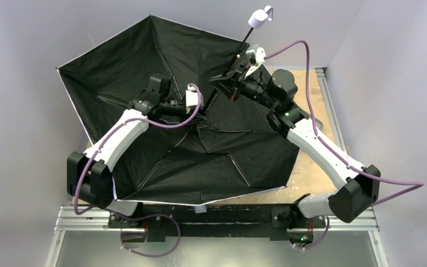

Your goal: Open the umbrella

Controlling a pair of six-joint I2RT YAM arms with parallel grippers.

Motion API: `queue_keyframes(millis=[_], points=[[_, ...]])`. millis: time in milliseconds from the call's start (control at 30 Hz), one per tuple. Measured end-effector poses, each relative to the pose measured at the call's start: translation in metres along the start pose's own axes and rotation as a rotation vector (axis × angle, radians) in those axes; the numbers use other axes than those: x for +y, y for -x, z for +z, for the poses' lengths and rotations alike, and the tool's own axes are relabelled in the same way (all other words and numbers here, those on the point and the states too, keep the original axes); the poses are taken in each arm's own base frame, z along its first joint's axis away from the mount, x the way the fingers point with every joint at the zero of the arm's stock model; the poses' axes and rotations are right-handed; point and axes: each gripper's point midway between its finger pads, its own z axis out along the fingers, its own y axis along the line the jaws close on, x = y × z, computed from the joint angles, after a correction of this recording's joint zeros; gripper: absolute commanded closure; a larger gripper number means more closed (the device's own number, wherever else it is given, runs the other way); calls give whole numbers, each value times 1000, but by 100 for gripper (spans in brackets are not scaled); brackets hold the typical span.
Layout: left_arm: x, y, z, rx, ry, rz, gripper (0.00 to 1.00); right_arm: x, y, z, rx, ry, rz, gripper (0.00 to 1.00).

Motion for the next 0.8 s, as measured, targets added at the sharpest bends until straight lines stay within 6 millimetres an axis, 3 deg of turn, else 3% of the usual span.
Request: queue_keyframes(millis=[500, 800], points=[[6, -17, 4, 48, 5, 47, 80, -3, -3, -1, 11, -16, 2, 100], [15, -41, 13, 112, -6, 55, 79, -20, -20, 1, 57, -80, 21, 100]])
